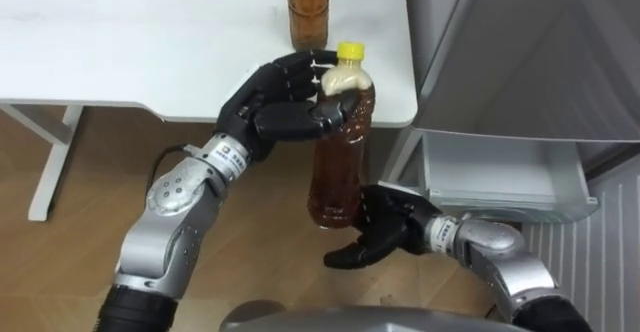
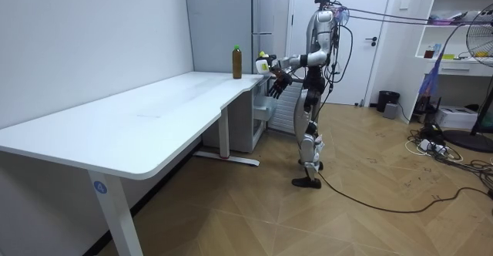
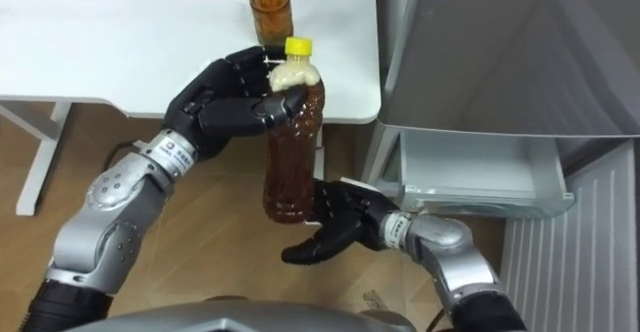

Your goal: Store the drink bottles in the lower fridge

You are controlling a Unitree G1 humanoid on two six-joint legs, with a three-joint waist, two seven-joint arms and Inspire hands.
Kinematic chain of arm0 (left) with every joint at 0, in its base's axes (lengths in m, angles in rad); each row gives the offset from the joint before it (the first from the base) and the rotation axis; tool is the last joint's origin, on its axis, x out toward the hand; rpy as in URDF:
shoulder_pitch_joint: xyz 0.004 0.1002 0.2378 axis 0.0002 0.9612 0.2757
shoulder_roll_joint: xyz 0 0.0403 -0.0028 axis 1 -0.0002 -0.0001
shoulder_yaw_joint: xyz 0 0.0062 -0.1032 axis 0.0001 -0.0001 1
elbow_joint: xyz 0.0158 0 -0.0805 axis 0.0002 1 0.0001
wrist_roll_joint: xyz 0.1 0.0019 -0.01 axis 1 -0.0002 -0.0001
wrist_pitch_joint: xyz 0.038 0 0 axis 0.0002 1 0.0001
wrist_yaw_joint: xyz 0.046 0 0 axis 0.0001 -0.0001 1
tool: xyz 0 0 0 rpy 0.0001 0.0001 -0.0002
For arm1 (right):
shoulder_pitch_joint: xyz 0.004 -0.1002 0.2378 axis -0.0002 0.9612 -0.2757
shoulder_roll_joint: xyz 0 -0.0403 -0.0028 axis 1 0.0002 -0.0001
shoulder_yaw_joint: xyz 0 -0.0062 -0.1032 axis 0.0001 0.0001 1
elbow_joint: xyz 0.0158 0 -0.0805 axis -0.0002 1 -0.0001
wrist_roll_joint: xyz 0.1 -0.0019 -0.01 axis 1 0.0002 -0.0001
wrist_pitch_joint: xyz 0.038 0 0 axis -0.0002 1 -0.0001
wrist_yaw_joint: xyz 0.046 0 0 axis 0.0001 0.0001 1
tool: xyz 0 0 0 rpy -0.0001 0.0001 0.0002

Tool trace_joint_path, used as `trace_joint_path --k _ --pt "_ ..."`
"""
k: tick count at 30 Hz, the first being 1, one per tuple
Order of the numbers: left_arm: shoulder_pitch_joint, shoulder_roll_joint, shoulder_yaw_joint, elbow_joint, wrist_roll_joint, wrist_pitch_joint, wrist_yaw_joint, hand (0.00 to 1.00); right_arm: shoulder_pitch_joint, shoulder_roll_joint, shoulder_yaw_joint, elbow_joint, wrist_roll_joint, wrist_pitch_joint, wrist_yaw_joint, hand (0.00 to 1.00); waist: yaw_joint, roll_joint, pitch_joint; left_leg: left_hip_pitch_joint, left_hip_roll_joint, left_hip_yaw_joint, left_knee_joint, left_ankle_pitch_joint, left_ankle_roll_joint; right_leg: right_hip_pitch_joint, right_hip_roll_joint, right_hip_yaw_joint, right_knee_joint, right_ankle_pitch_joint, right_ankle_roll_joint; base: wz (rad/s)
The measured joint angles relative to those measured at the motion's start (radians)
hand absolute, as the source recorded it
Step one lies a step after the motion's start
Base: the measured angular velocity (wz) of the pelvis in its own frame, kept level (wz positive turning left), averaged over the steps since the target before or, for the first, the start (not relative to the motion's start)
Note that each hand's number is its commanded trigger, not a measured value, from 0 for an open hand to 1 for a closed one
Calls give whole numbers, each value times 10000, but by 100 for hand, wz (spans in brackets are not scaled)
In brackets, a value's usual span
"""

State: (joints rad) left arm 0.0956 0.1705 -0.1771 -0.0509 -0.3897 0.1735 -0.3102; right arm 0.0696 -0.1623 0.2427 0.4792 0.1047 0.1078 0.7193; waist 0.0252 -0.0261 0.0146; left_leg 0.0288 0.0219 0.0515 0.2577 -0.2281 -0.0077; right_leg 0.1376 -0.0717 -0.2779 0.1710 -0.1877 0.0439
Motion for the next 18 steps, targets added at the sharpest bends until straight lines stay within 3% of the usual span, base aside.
trace_joint_path --k 18 --pt "563 122 -364 350 -12 -96 -517 100 18 -159 -3 -1010 1703 255 617 0 -143 1 -17 -159 -1 -7 140 -1 2 -101 -10 -26 38 1 -2 0"
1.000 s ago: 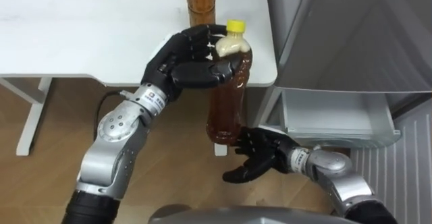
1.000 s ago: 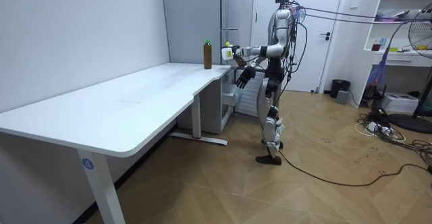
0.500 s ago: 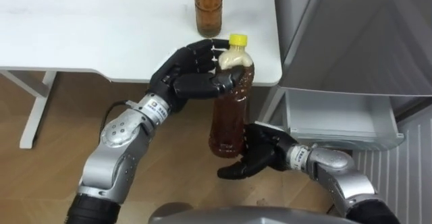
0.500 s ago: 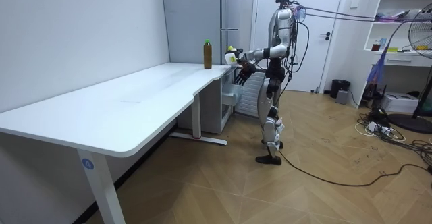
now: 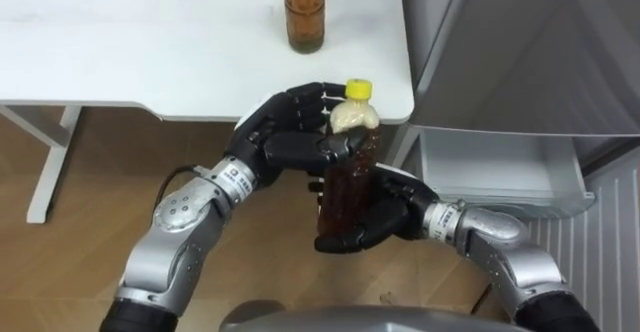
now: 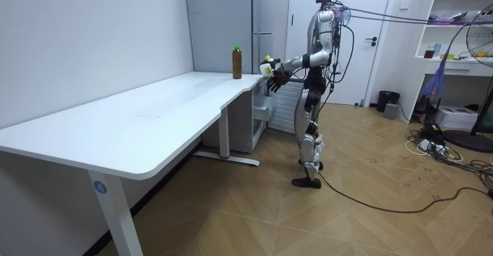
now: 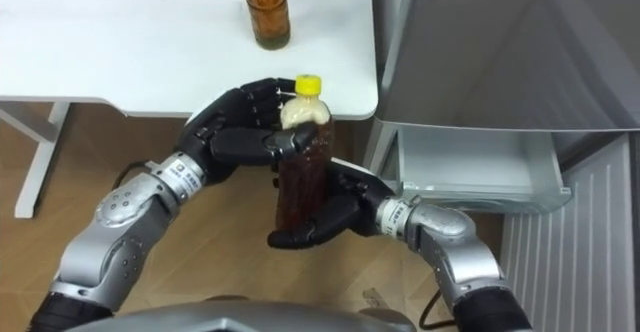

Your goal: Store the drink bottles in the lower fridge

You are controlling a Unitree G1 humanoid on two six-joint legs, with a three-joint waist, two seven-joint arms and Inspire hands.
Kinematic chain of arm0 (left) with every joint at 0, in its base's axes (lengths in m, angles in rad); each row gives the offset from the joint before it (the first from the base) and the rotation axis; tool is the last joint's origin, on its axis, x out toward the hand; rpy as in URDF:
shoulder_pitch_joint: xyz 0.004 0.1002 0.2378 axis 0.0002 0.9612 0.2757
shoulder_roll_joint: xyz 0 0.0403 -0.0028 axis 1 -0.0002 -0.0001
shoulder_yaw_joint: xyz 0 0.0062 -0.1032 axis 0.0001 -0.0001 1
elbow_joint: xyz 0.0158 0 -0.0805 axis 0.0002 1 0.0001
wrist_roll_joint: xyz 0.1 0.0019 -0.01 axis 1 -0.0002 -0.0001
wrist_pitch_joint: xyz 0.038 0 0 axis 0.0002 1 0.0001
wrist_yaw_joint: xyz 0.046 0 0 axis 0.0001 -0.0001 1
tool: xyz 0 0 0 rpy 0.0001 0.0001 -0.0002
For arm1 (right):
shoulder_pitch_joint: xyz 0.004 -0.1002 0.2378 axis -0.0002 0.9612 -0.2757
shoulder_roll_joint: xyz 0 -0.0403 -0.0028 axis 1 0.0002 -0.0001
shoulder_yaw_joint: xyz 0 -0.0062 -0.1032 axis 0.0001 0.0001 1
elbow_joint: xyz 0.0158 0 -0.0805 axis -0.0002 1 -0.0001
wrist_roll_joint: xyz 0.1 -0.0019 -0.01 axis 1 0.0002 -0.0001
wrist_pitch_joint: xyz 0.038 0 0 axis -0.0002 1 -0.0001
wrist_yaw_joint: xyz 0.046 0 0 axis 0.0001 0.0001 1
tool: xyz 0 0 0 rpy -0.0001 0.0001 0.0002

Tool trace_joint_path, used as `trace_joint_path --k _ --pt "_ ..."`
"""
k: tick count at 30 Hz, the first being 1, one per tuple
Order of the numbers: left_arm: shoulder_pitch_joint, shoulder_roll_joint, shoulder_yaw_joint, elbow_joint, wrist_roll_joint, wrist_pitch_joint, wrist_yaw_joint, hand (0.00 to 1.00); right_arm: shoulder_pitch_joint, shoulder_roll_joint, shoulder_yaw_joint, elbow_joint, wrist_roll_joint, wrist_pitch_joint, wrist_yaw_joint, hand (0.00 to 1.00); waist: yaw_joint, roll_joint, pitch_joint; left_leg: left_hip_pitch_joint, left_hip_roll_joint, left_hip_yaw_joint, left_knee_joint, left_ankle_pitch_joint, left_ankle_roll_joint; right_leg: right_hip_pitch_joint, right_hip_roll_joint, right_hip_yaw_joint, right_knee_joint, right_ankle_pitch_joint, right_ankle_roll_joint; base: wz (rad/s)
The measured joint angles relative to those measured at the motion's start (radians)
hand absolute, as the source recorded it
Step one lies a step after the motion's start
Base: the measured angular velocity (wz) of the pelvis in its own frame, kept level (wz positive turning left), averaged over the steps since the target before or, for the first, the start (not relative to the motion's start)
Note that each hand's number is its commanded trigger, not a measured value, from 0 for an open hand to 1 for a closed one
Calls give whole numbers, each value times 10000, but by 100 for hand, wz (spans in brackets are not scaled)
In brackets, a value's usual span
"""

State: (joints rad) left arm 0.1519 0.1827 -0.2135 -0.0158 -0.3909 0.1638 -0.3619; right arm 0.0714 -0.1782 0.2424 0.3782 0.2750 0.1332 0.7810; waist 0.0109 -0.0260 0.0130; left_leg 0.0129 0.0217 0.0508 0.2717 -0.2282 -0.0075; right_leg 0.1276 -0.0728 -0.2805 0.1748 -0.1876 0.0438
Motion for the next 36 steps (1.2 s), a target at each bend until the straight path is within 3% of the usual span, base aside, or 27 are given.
trace_joint_path --k 4,5,6,7,19,26,33,34,35,36 --pt "102 56 -2 0 6 0 -20 100 2 4 0 -18 38 0 89 0 -46 -17 -16 -10 5 0 11 0 0 -28 0 -3 22 0 -1 1" --pt "125 98 -2 0 13 0 -25 100 2 6 0 -18 38 -1 109 20 -60 -26 -22 -7 7 1 12 0 0 -29 -1 1 39 0 -1 0" --pt "144 135 -1 0 18 0 -25 100 2 6 0 -17 38 -2 141 63 -70 -32 -26 9 10 1 14 0 0 -34 -3 2 80 0 0 0" --pt "154 157 -2 0 24 0 -26 100 2 6 0 -16 38 -2 164 100 -74 -35 -27 20 12 -1 14 0 0 -31 -4 2 99 0 0 0" --pt "170 266 -5 64 131 -14 -297 100 279 -11 -14 25 506 -11 516 100 -74 -119 -37 172 6 0 -72 0 2 116 -11 6 103 -1 1 0" --pt "170 134 2 64 112 -14 -369 100 381 6 -16 25 605 -98 681 100 -75 -108 -29 172 7 3 -77 0 2 106 -9 15 104 -1 1 0" --pt "170 54 40 65 108 -17 -396 78 447 -3 -27 24 819 -131 678 100 -72 -84 -12 183 7 7 -150 3 5 77 -7 17 103 -1 1 0" --pt "170 53 40 66 108 -17 -395 59 450 -2 -27 24 822 -132 678 100 -72 -84 -11 182 7 7 -154 3 5 75 -7 17 103 -1 1 0" --pt "171 56 54 66 110 -17 -395 54 450 0 -33 24 820 -138 680 100 -61 -86 -10 192 7 13 -152 3 5 63 -7 27 103 -1 1 0" --pt "172 54 66 72 109 -17 -396 4 462 1 -43 24 817 -168 683 100 -67 -89 -9 248 6 15 -140 4 7 63 -8 27 103 -1 1 0"
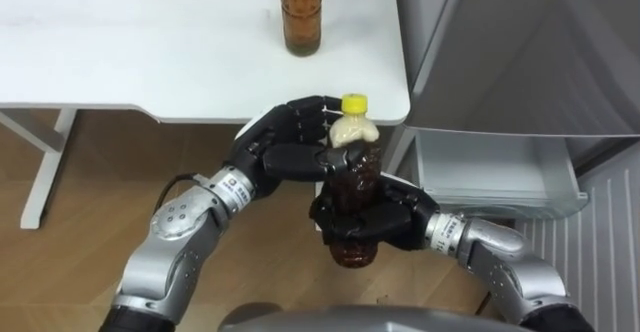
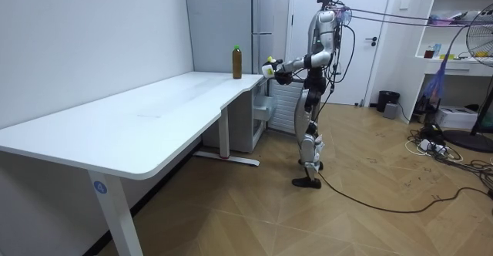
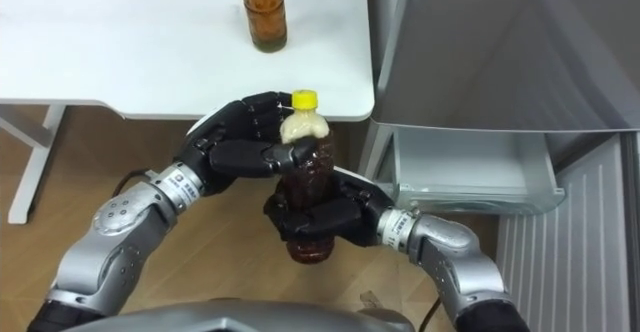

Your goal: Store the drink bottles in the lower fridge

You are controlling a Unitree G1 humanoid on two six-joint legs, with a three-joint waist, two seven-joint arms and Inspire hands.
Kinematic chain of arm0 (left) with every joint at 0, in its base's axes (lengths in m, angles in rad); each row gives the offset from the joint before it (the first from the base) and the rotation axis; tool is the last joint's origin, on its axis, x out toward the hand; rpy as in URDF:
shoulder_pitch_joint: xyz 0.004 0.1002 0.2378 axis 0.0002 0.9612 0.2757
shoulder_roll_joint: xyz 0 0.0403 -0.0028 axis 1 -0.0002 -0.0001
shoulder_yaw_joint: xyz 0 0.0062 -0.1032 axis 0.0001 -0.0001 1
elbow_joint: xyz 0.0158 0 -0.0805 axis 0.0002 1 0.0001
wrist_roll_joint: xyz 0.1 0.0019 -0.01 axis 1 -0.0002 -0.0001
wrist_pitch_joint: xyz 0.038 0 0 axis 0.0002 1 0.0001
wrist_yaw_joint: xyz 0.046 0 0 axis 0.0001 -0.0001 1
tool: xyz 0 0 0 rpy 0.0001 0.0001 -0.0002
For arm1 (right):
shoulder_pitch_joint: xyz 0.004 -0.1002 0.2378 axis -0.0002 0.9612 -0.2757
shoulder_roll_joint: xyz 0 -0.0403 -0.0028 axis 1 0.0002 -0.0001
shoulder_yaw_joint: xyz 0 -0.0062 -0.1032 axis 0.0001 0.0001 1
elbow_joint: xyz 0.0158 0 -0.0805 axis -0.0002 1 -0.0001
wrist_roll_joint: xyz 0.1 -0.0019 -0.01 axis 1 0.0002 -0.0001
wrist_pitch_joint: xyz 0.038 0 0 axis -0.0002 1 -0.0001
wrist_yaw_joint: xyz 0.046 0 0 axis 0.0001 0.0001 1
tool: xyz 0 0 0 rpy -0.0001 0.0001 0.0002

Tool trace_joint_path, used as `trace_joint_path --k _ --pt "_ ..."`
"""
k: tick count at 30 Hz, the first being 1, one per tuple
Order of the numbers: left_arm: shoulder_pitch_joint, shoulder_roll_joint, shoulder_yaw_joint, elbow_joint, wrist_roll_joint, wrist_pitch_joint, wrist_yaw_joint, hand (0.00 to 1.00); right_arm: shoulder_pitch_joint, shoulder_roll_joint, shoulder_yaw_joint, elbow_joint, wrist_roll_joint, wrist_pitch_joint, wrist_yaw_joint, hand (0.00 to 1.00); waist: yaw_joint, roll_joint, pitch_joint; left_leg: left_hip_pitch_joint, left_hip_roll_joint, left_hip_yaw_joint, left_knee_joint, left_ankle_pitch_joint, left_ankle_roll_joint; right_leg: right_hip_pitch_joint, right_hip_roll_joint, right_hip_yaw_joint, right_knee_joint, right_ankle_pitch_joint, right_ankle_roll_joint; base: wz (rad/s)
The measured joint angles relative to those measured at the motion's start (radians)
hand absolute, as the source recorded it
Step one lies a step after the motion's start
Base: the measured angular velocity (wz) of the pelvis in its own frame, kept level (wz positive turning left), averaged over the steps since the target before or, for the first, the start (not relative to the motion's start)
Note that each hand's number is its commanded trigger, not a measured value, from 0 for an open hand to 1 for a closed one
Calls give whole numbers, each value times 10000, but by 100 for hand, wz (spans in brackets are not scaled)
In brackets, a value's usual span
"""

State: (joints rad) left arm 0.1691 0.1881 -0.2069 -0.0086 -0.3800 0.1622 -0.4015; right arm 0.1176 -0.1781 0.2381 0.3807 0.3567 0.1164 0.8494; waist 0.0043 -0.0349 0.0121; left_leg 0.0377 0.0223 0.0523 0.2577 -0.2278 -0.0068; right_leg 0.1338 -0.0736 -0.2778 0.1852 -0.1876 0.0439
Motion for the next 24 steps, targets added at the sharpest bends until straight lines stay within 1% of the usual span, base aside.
trace_joint_path --k 1,5,10,11,12,15,17,24 --pt "0 0 1 0 0 0 -1 0 13 -2 1 1 -5 -36 6 100 1 -2 5 15 0 0 -1 1 2 8 -1 1 1 0 0 0" --pt "-1 16 -2 -1 0 -9 -16 0 49 -38 31 1 -18 -94 37 100 1 5 34 58 0 1 -21 1 2 43 -1 1 1 0 0 0" --pt "-1 52 -17 -3 -11 -211 -92 0 69 -165 -80 28 -63 -52 21 100 2 17 45 65 1 1 -62 1 2 31 0 -6 0 -2 3 0" --pt "-1 39 -7 -7 -15 -344 -92 0 75 -168 -151 65 -122 -28 17 100 3 19 45 69 1 2 -61 1 2 33 -1 -5 1 -2 3 0" --pt "-1 55 -10 -9 -20 -405 -97 0 113 -162 -243 69 -107 -15 15 100 1 21 46 69 1 5 -60 1 2 33 -1 -3 0 -2 3 0" --pt "-1 86 -11 -16 -39 -437 -117 0 221 -172 -347 69 -101 41 10 100 2 20 45 69 1 14 -59 1 2 32 -2 -2 1 -2 3 0" --pt "-5 82 -1 -24 -58 -567 -100 0 287 -188 -335 70 -114 163 10 100 4 21 45 70 1 17 -59 1 2 32 -2 -1 0 -2 3 0" --pt "-6 105 -2 -108 -215 -805 -94 0 428 -226 -333 70 -114 172 10 100 3 46 34 47 4 24 -37 1 2 31 -1 -3 6 -2 4 0"
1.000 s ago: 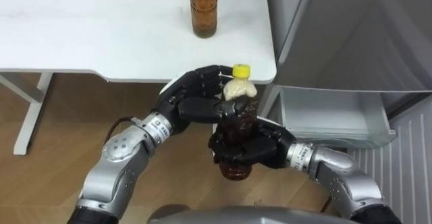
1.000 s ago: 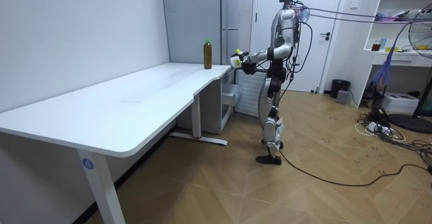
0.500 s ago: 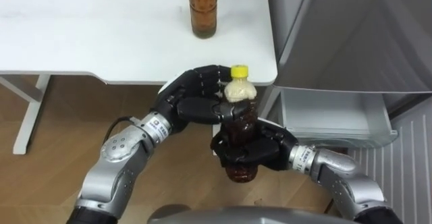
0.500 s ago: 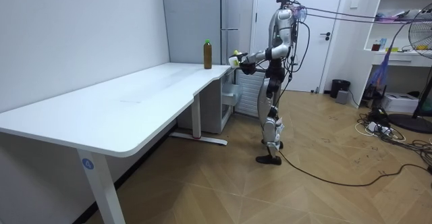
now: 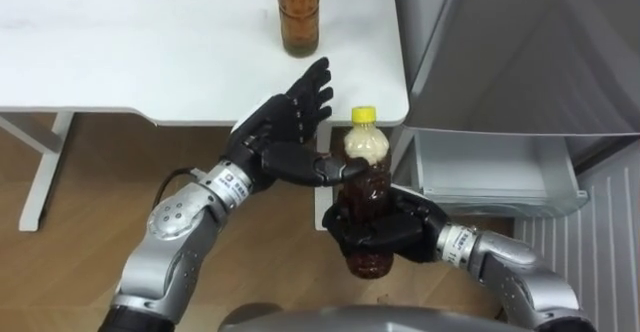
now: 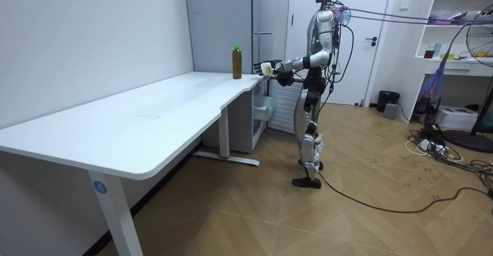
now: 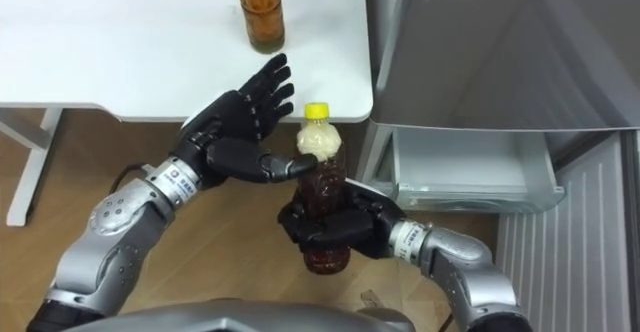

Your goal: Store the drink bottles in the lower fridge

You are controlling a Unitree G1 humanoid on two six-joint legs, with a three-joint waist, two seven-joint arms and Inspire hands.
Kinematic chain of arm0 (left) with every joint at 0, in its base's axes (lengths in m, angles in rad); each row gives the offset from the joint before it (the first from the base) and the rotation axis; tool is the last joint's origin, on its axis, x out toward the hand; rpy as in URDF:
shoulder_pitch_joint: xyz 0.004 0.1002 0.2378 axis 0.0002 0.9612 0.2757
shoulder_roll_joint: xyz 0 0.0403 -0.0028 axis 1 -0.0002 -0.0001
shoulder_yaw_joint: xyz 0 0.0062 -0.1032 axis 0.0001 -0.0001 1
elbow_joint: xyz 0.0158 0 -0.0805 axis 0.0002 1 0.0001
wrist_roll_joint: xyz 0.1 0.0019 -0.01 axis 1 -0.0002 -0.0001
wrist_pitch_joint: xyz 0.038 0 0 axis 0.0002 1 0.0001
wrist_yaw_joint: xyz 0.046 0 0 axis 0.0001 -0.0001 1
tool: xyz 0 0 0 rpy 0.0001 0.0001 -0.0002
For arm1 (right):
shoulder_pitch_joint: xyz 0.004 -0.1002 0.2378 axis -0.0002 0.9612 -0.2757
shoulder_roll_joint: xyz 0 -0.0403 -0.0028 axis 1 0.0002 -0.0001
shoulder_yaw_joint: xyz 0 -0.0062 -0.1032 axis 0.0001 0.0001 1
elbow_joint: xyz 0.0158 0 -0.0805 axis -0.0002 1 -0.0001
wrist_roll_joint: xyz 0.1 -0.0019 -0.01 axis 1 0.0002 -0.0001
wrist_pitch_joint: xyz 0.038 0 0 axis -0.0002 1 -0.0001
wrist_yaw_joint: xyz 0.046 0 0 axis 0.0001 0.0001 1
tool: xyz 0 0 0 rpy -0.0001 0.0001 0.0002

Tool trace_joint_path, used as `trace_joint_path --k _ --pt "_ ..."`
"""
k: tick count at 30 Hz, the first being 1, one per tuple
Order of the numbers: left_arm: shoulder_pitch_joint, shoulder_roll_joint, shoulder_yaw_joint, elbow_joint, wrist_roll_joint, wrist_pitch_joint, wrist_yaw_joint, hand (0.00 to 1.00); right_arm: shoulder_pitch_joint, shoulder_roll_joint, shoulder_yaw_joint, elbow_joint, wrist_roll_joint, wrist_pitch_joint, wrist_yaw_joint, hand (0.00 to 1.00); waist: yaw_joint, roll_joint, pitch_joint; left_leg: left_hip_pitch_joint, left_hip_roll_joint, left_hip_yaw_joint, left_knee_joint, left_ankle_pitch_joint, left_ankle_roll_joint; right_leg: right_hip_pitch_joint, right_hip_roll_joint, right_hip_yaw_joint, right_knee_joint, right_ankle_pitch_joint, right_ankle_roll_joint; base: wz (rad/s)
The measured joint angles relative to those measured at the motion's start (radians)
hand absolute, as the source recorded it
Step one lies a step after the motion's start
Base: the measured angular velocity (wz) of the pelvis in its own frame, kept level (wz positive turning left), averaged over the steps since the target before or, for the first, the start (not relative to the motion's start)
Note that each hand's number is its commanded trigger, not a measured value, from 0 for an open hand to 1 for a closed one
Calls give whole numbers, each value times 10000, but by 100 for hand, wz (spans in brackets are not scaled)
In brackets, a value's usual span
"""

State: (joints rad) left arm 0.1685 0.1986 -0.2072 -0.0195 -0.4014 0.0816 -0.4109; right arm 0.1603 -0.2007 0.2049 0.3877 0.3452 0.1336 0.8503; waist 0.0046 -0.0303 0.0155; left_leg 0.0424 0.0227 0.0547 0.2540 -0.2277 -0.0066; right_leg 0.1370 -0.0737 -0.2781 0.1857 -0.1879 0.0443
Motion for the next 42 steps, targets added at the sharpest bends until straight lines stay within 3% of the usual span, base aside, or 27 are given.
trace_joint_path --k 7,13,16,20,23,28,34,38,42 --pt "-8 32 1 -455 -2 -116 166 0 -1 -79 7 5 0 0 0 100 23 44 -16 -18 1 -16 2 0 0 -59 9 8 -2 1 -1 0" --pt "-11 103 46 -1706 -4 -188 367 0 1 -175 114 31 0 0 0 100 90 104 -36 -201 -1 -132 137 0 0 -156 10 -59 -6 2 -3 2" --pt "-36 147 99 -2199 -25 -398 346 0 1 -212 151 54 0 -2 1 100 102 202 -45 -203 -6 -149 137 0 0 -129 6 -133 -7 2 -4 5" --pt "-79 141 703 -2830 -391 -475 358 0 1 -229 73 530 -119 -18 -18 100 108 302 -47 -153 -7 -153 99 0 -1 -94 3 -144 -6 1 -2 0" --pt "-134 94 1071 -3335 -460 -840 399 0 20 -303 58 821 -490 -19 -24 100 162 289 -39 -130 -8 -147 46 1 -1 -91 -1 -141 -2 1 -1 0" --pt "-673 95 1319 -3572 -593 -1073 978 0 19 -401 14 886 -851 -23 -26 100 251 243 -10 -136 -9 -149 58 1 0 -61 2 -143 -6 1 -2 0" --pt "-807 134 2635 -4350 -572 -1272 1326 0 585 -306 -638 1149 -1091 -105 -87 100 363 282 3 29 -21 -271 -9 1 0 82 11 -168 -30 0 0 3" --pt "-857 122 3355 -4885 -570 -1708 2280 0 951 -301 -970 1533 -1094 -192 -424 100 623 321 -3 61 -22 -231 -61 2 -2 67 10 -138 -28 0 0 -3" --pt "-857 106 4328 -5052 -473 -1903 2953 0 1177 -165 -1555 2308 -992 -453 -492 100 874 352 1 269 -41 -254 -182 5 1 266 20 4 -103 -7 11 -6"
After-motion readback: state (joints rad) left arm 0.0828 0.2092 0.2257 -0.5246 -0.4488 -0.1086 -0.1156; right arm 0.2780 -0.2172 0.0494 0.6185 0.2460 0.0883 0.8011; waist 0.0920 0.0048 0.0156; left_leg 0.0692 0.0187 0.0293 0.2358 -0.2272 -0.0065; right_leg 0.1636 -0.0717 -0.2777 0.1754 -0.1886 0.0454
